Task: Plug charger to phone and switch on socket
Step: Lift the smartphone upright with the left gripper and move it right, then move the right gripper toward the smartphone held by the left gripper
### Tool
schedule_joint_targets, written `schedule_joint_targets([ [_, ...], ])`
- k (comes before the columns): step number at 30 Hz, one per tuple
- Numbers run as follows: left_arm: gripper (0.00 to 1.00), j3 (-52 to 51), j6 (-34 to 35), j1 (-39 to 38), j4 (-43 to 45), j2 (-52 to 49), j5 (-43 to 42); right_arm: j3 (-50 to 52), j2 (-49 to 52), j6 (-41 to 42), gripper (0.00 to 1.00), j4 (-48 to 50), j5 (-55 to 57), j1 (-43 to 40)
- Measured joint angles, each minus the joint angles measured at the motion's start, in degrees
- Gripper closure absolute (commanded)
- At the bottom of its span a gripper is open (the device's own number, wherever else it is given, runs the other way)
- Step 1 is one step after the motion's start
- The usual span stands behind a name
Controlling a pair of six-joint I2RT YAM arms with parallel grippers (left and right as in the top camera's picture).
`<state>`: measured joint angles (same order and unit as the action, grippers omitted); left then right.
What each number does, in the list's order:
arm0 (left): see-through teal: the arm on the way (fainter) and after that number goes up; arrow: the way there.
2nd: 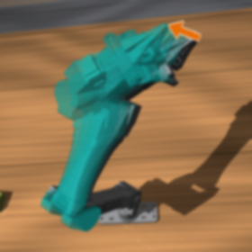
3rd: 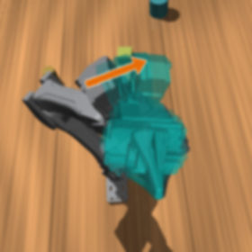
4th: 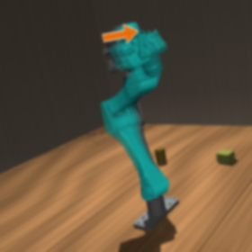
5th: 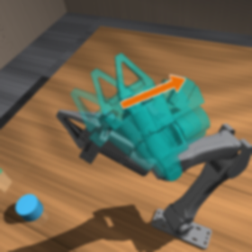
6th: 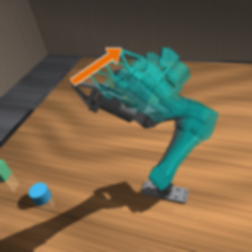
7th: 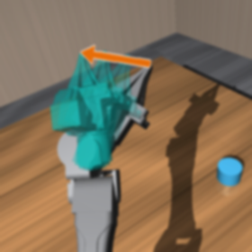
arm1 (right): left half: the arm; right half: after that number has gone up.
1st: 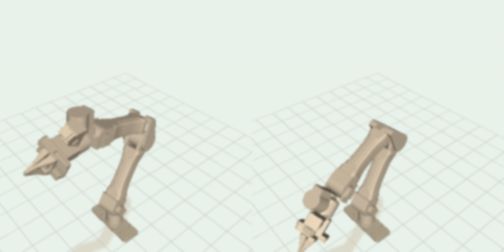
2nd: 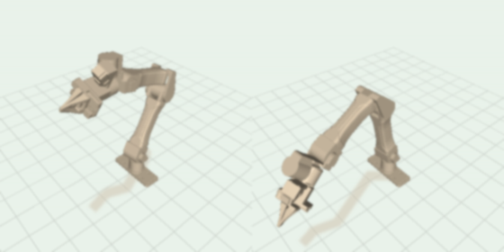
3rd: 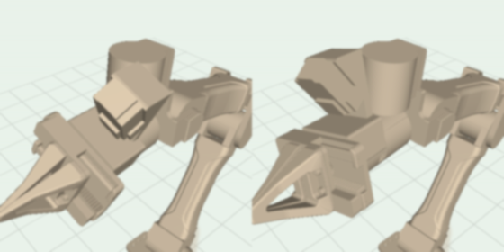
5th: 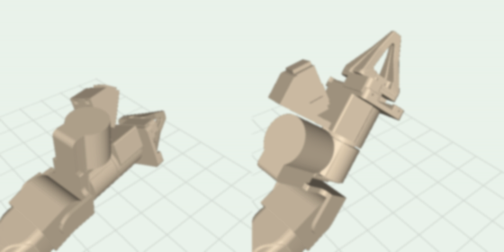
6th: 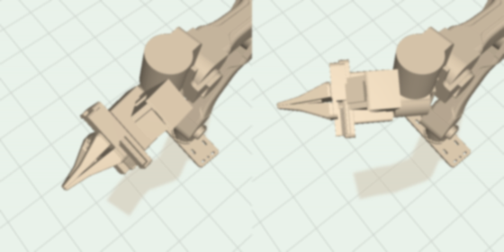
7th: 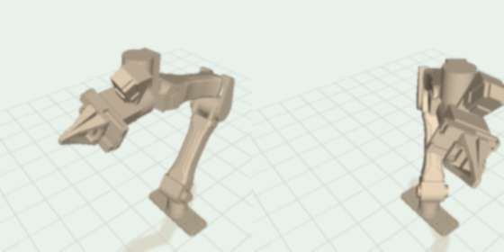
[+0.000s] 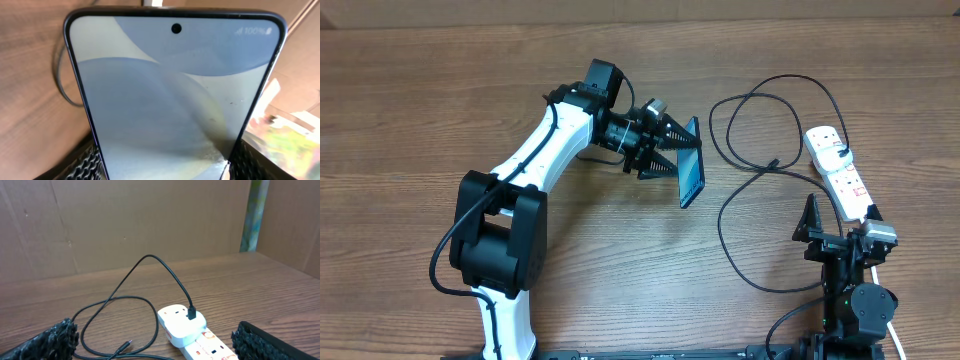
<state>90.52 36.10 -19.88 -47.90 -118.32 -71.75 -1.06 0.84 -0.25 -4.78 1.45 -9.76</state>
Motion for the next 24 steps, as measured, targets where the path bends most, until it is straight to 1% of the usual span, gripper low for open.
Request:
schedule_joint_targets([
  [4, 0.62, 0.0, 0.0, 0.0, 2.1, 0.0, 4.7, 0.0, 0.0, 0.0, 0.0, 0.0, 0.0, 0.0],
  [14, 0.62, 0.0, 0.0, 0.0, 2.2, 0.0, 16.7, 0.0, 0.0, 0.0, 0.0, 0.0, 0.0, 0.0],
  [19, 0.63, 0.0, 0.0, 0.0, 2.1, 0.0, 19.7, 0.0, 0.0, 0.0, 0.0, 0.0, 0.0, 0.0],
  [24, 0.63, 0.0, 0.0, 0.0, 1.8, 0.0, 20.5, 0.0, 0.0, 0.0, 0.0, 0.0, 0.0, 0.0],
])
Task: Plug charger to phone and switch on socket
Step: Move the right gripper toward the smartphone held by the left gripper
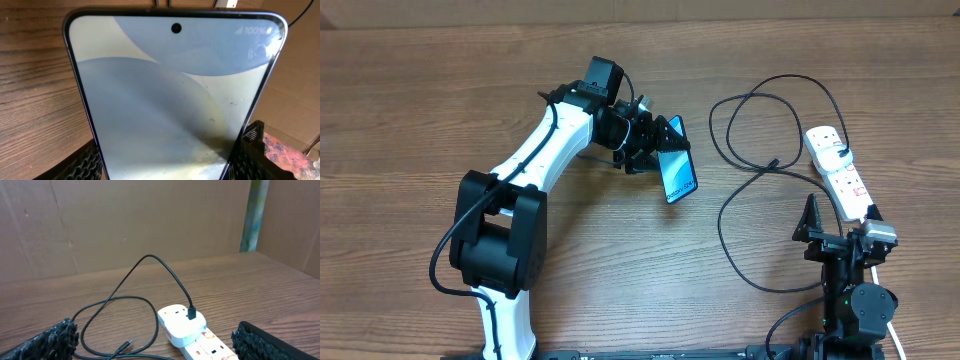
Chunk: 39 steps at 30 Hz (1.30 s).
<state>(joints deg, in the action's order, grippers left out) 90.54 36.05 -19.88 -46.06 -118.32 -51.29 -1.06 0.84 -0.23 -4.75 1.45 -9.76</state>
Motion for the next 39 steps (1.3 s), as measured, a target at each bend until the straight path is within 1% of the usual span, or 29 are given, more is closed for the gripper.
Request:
schedule_joint_targets([
  [8, 0.63, 0.0, -0.2, 0.0, -1.2, 0.0, 0.5, 0.0, 0.0, 0.3, 0.0, 0.1, -0.2, 0.0],
  [12, 0.62, 0.0, -0.2, 0.0, -2.0, 0.0, 0.6, 0.0, 0.0, 5.0, 0.0, 0.0, -2.7, 0.0],
  [14, 0.62, 0.0, -0.2, 0.0, -2.1, 0.0, 0.6, 0.0, 0.0, 11.0, 0.0, 0.2, -5.1, 0.0],
  [20, 0.62, 0.0, -0.2, 0.0, -2.2, 0.0, 0.6, 0.0, 0.0, 34.6, 0.0, 1.0, -16.3, 0.0],
  [24, 0.62, 0.0, -0.2, 0.0, -2.6, 0.0, 0.6, 0.0, 0.0, 43.4, 0.0, 1.1, -23.1, 0.0],
  [26, 0.62, 0.0, -0.2, 0.0, -2.9, 0.0, 0.6, 0.0, 0.0, 46.0, 0.0, 1.1, -25.5, 0.0],
  [28, 0.63, 0.0, -0.2, 0.0, -3.2, 0.0, 0.6, 0.0, 0.0, 47.0, 0.0, 1.3, -29.2, 0.0],
  [32, 0.63, 0.0, -0.2, 0.0, -3.2, 0.0, 0.6, 0.0, 0.0, 42.9, 0.0, 1.0, -37.0, 0.0],
  [35, 0.62, 0.0, -0.2, 0.0, -3.2, 0.0, 0.6, 0.0, 0.2, 41.1, 0.01, -0.7, -39.8, 0.0],
  [39, 0.62, 0.0, -0.2, 0.0, -3.2, 0.0, 0.5, -1.5, 2.1, 38.8, 0.01, -6.5, -41.2, 0.0],
])
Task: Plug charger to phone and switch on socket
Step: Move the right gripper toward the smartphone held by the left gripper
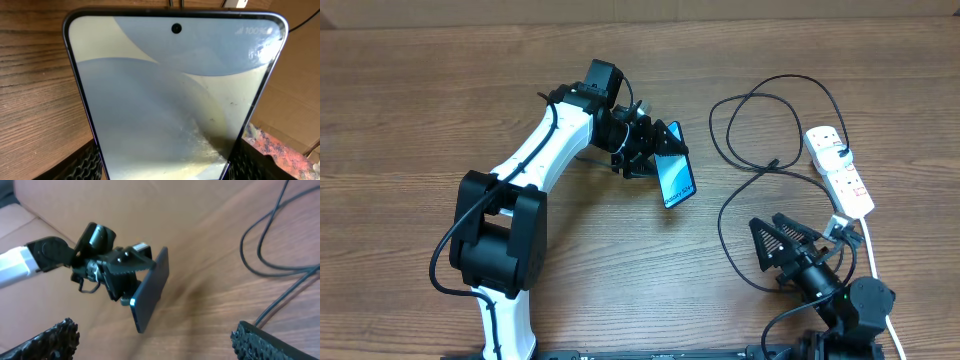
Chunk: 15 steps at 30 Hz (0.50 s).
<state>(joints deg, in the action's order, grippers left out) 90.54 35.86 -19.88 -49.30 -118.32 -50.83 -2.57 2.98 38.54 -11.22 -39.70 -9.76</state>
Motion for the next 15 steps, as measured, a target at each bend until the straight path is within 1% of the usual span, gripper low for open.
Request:
schedule_joint_targets([
  [3, 0.62, 0.0, 0.0, 0.0, 0.0, 0.0, -0.1, -3.3, 1.4, -2.6, 0.01, -8.1, 0.3, 0.0],
  [5, 0.62, 0.0, 0.0, 0.0, 0.0, 0.0, -0.1, -6.2, 2.4, -4.8, 0.01, -15.9, 1.3, 0.0],
  [7, 0.62, 0.0, 0.0, 0.0, 0.0, 0.0, -0.1, -8.5, 3.5, -7.3, 0.01, -21.6, 2.2, 0.0],
  [15, 0.62, 0.0, 0.0, 0.0, 0.0, 0.0, -0.1, -21.2, 5.6, -13.9, 0.01, -36.8, 6.8, 0.0],
])
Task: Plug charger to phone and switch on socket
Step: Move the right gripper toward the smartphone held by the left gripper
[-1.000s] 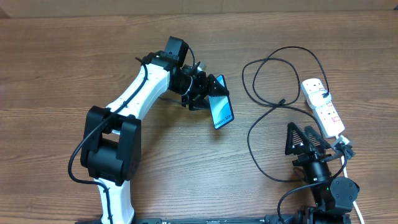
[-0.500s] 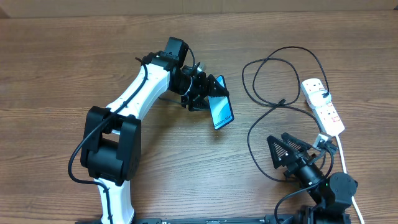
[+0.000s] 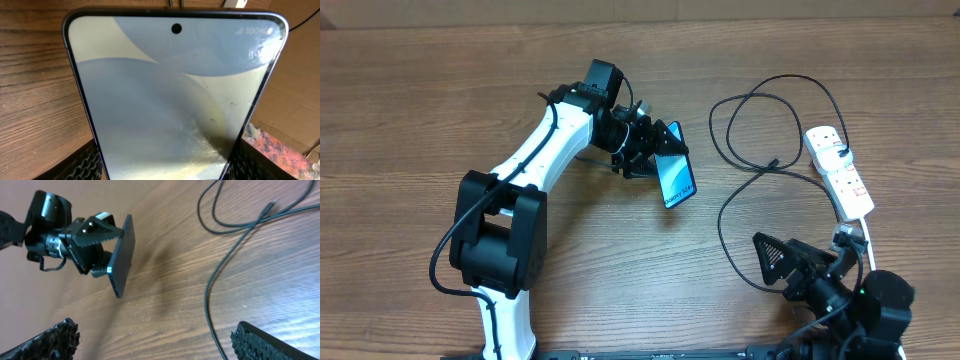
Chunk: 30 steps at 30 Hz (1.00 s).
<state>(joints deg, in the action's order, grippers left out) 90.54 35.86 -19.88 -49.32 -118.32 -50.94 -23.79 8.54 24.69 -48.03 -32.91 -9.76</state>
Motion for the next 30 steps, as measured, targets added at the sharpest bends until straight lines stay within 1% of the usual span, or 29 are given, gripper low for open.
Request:
schedule_joint_targets([
  [4, 0.62, 0.0, 0.0, 0.0, -0.1, 0.0, 0.0, -6.2, 2.3, -1.2, 0.01, -7.2, 2.4, 0.0],
  [7, 0.62, 0.0, 0.0, 0.0, -0.2, 0.0, 0.0, -10.1, 5.1, -1.6, 0.01, -10.8, 3.6, 0.0],
  [13, 0.62, 0.0, 0.0, 0.0, -0.2, 0.0, 0.0, -17.9, 13.7, -2.3, 0.01, -15.9, 4.7, 0.2],
  [16, 0.62, 0.0, 0.0, 0.0, -0.2, 0.0, 0.0, -20.6, 18.4, -2.2, 0.01, -17.1, 4.8, 1.6],
  [20, 0.62, 0.0, 0.0, 0.0, -0.2, 0.0, -0.2, -21.3, 25.6, -2.2, 0.0, -15.2, 4.7, 6.5],
  [23, 0.62, 0.0, 0.0, 0.0, -0.2, 0.0, -0.3, -21.3, 30.5, -2.1, 0.0, -11.0, 4.7, 11.5],
  [25, 0.62, 0.0, 0.0, 0.0, -0.2, 0.0, -0.4, -21.3, 33.6, -1.5, 0.0, -6.8, 4.6, 16.3],
  [30, 0.62, 0.0, 0.0, 0.0, -0.2, 0.0, -1.0, -21.3, 37.3, 1.8, 0.01, -3.7, 7.3, 25.4],
])
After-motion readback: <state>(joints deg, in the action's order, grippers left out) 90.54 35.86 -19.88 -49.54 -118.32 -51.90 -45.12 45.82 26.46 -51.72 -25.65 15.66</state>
